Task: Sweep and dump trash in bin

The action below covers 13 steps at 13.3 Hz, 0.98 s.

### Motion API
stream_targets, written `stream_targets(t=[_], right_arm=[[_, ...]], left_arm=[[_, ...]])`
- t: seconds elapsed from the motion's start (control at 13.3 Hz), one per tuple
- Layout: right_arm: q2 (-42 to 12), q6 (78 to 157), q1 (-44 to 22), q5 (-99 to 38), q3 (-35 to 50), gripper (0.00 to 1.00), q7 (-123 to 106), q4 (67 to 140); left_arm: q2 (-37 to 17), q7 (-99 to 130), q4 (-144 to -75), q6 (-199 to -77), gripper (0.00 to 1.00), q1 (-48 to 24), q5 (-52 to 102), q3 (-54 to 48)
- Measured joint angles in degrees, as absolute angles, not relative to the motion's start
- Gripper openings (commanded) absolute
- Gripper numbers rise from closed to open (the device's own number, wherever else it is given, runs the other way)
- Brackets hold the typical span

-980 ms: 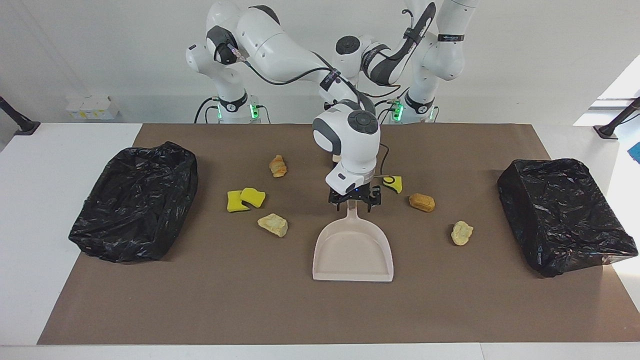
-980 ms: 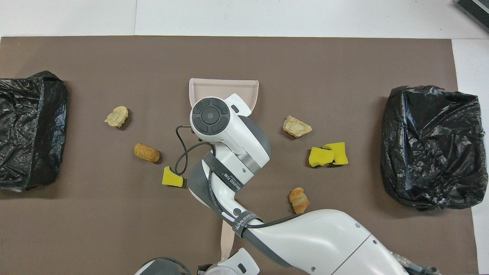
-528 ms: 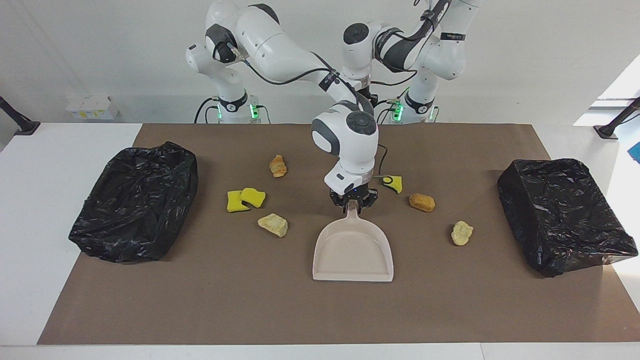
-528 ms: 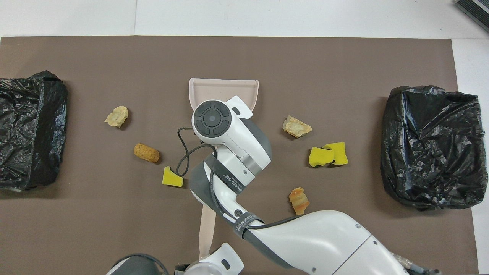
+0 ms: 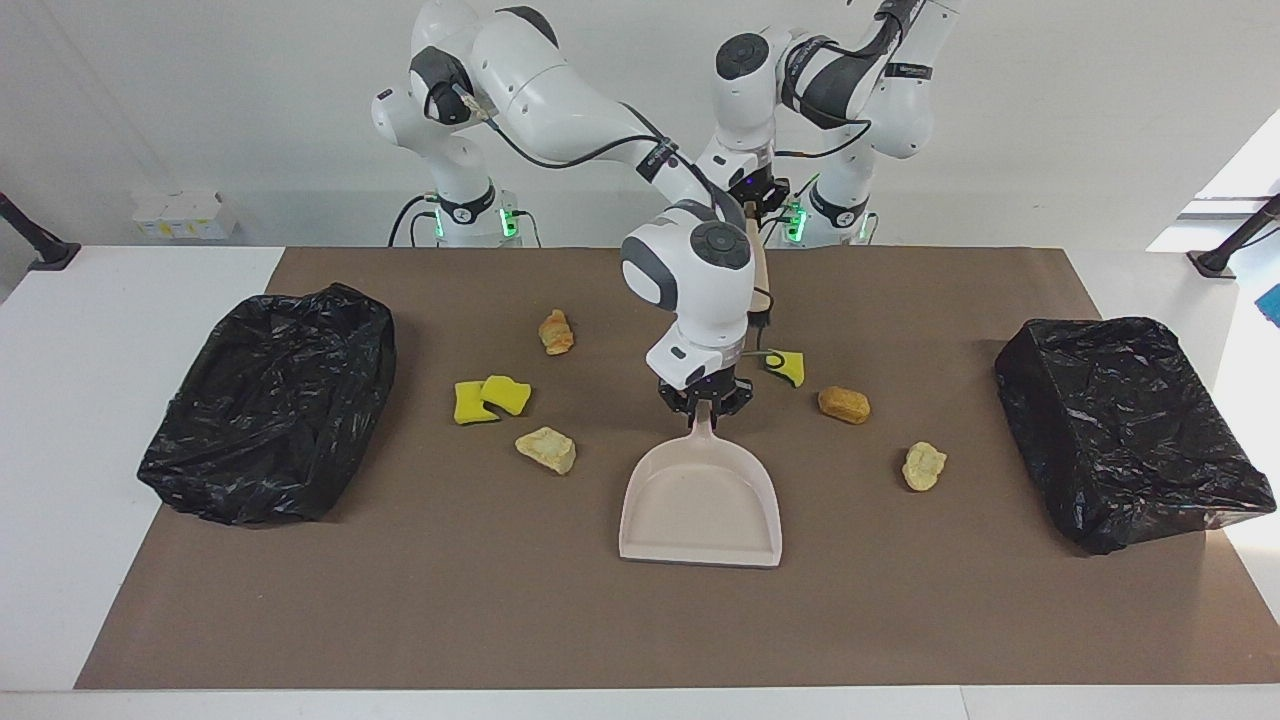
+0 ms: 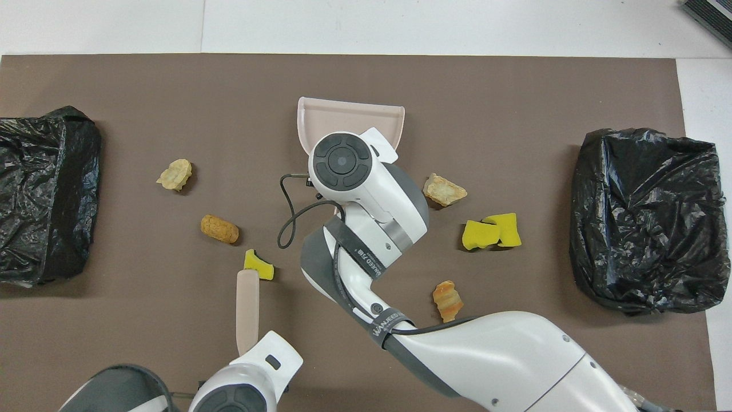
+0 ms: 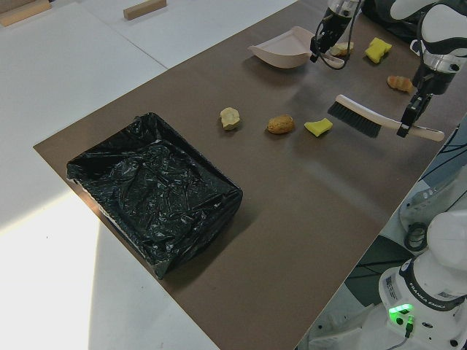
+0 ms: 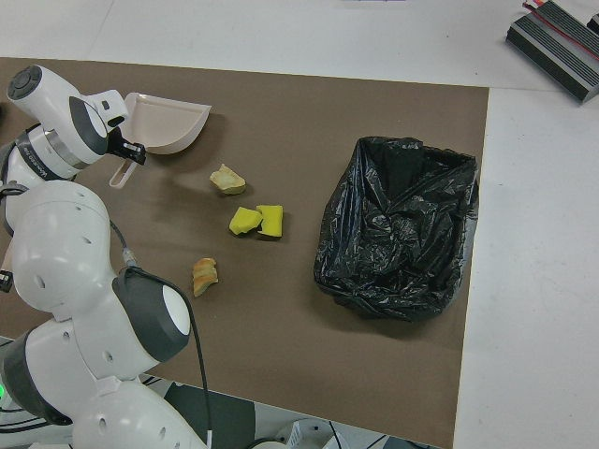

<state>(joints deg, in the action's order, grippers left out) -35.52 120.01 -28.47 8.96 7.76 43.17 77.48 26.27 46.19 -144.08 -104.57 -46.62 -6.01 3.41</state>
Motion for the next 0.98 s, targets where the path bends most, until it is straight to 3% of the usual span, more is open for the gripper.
stream_targets(t=[0.6,0.98], right_arm=[[-31.7,117.8,-21.9,9.0,7.8,0.0,2.3,81.1],[-31.7,117.6,-18.7,9.1,7.7,0.0,-20.5,81.6]], left_arm=[[18.4,11.8,-143.2,-122.1,0.0,-16.5,-7.8,3.8],[4.7,-7.6,-129.0,-123.9,0.0,-4.5,-7.8,3.8]])
